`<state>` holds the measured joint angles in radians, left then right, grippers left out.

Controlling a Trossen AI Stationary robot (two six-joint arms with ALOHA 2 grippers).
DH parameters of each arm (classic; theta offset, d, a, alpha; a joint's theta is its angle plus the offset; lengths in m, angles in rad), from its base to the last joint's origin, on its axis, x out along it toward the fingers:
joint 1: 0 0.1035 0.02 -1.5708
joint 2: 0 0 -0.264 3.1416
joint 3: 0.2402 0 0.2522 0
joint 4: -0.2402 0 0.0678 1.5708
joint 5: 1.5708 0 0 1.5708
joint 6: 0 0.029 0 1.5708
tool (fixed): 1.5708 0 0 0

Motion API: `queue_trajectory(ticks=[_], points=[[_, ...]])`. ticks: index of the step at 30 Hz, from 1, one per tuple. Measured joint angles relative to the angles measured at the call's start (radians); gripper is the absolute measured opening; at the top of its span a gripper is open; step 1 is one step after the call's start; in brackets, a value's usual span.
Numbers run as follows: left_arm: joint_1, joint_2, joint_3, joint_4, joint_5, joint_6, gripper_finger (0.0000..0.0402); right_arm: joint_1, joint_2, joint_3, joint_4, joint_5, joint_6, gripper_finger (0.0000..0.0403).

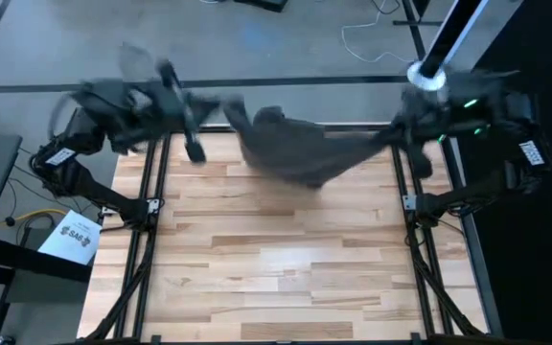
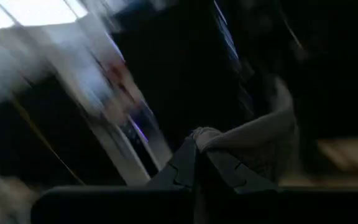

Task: Roll towel
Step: Fold the gray towel

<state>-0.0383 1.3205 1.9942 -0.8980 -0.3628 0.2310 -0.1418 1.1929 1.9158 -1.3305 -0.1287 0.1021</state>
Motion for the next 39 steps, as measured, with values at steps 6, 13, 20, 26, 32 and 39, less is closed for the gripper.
queue_trajectory(ticks=[6, 13, 20, 26, 32, 39], points=[[-0.152, 0.089, 0.000, -0.487, 0.266, -0.494, 0.0000, 0.260, -0.005, -0.196, -0.057, -0.053, 0.192, 0.0006], [-0.334, 0.218, -0.002, -0.573, 0.533, -0.769, 0.0000, 0.513, -0.001, -0.411, 0.220, -0.234, 0.329, 0.0006], [-0.360, 0.253, -0.002, -0.550, 0.581, -0.792, 0.0000, 0.583, 0.007, -0.483, 0.285, -0.194, 0.334, 0.0006], [-0.283, 0.170, -0.002, -0.551, 0.293, -0.622, 0.0000, 0.518, -0.014, -0.404, 0.266, 0.168, 0.118, 0.0006], [-0.173, 0.055, -0.002, -0.291, -0.419, -0.245, 0.0000, 0.364, -0.018, -0.269, 0.416, 0.973, -0.332, 0.0006], [-0.151, 0.011, -0.001, 0.631, -0.591, 0.646, 0.0000, 0.361, -0.012, -0.252, 1.439, 1.067, -1.383, 0.0006]])
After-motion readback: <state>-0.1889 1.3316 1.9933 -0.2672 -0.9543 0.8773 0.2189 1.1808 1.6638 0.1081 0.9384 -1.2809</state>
